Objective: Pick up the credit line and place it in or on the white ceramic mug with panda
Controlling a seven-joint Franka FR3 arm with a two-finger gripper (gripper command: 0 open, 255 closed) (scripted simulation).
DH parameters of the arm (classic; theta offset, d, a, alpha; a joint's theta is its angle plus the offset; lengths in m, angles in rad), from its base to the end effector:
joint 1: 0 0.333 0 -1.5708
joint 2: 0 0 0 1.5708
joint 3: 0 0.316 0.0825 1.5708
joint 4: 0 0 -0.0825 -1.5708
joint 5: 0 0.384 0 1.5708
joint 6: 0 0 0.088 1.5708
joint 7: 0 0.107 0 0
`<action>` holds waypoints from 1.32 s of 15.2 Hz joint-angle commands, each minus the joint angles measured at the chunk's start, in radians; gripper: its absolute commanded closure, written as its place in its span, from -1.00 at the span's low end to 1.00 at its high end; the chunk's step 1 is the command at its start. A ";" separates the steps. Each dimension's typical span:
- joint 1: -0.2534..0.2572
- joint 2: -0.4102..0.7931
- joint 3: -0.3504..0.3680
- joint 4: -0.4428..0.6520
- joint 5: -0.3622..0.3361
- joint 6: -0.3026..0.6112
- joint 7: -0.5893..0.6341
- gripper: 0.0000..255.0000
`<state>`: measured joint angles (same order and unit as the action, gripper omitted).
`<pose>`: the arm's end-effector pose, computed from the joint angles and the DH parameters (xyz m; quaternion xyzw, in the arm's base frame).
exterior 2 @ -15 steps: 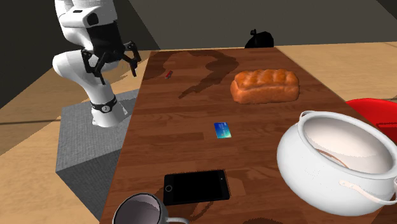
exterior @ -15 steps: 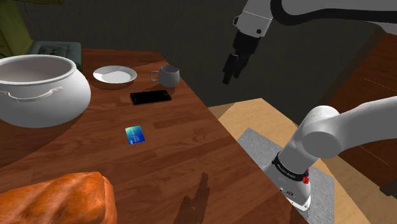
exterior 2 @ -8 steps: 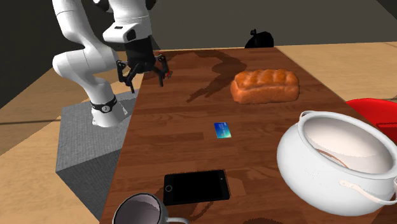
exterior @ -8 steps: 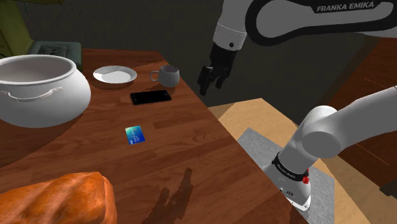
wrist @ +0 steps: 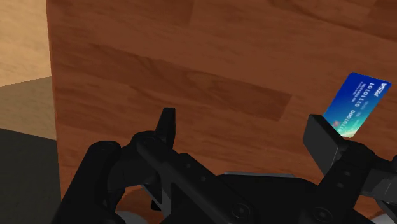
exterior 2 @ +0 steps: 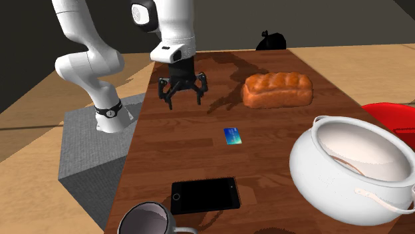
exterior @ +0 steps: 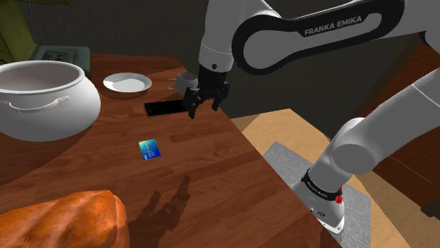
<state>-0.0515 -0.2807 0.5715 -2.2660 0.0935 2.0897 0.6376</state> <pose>0.4103 0.2526 0.4607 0.9951 -0.0872 0.0455 0.0111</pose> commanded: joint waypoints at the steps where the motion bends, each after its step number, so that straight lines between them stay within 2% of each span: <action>1: -0.016 0.091 0.055 0.051 -0.057 0.034 0.107 -1.00; 4: -0.028 0.235 0.113 0.138 -0.173 0.060 0.264 -1.00; 6: -0.018 0.338 0.134 0.207 -0.265 0.062 0.372 -1.00; 9: 0.033 0.493 0.128 0.324 -0.399 0.045 0.519 -1.00; 13: 0.139 0.683 0.077 0.507 -0.532 -0.002 0.664 -1.00; 14: 0.155 0.708 0.067 0.534 -0.546 -0.009 0.679 -1.00; 20: 0.163 0.749 0.046 0.511 -0.580 0.048 0.699 -1.00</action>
<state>0.1098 0.4603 0.6209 -1.7550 -0.4804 2.1301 1.3339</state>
